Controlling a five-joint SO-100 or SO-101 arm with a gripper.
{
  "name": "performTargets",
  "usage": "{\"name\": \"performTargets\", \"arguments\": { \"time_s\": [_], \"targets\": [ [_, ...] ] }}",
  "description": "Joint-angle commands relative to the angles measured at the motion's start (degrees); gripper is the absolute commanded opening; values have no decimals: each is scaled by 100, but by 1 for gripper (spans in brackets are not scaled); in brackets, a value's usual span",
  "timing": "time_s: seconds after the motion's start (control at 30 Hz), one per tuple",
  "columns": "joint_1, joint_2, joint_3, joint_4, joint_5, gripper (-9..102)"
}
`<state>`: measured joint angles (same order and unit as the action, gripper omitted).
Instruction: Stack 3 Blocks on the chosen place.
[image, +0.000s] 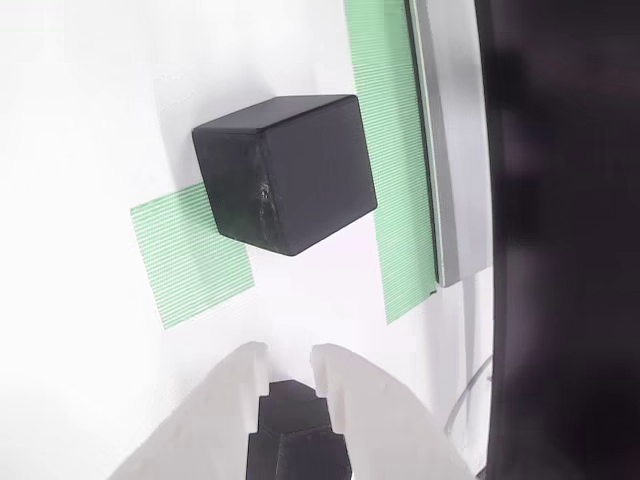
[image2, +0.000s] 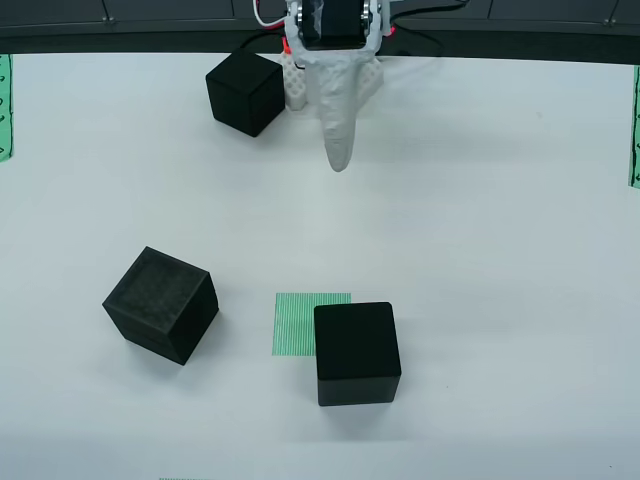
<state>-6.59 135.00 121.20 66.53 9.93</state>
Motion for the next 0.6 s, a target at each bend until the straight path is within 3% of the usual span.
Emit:
{"name": "performTargets", "arguments": {
  "time_s": [0.0,0.17,0.57],
  "targets": [
    [-9,-949,-1397,501,53,2],
    [237,-2101,-2452,1037,-44,4],
    [290,-4658,-4131,1310,-431,17]
  ]
}}
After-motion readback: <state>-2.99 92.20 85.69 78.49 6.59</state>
